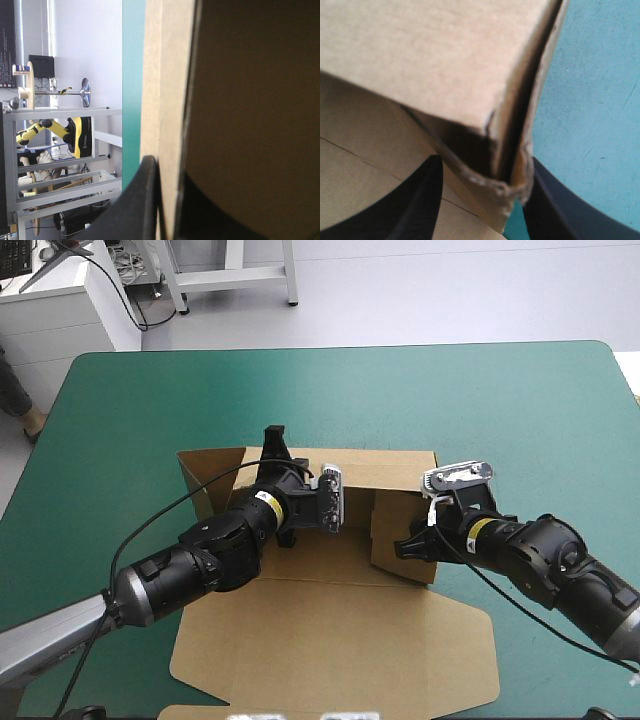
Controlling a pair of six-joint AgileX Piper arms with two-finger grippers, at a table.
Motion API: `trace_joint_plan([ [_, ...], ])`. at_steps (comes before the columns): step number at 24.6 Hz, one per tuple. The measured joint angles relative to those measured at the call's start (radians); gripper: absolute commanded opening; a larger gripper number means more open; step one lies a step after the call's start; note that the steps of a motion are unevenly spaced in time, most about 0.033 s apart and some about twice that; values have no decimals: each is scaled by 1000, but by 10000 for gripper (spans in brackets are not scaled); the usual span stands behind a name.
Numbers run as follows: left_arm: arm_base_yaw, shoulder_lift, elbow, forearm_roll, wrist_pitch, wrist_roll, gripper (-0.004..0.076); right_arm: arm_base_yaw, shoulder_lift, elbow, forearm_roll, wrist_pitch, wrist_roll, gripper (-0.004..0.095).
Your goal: Fold the box
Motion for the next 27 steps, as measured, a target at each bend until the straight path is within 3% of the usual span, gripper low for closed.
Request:
trace_joint_plan([
  [2,0,0,0,0,0,0,-8,11,0,19,-18,-23,29,428],
  [5,0,0,0,0,-1,0,-8,21,0,48,-58,-44,89,333],
  [11,0,0,0,0,-1,-1,-8,33,0,58,-92,-78,144,-16],
  [22,8,0,0,5,35,-8,5,55,99,42,-152,-163,196,-3],
  [27,5,0,2,-15,48,-12,327,55,135,36,-180,-225,221,-3],
])
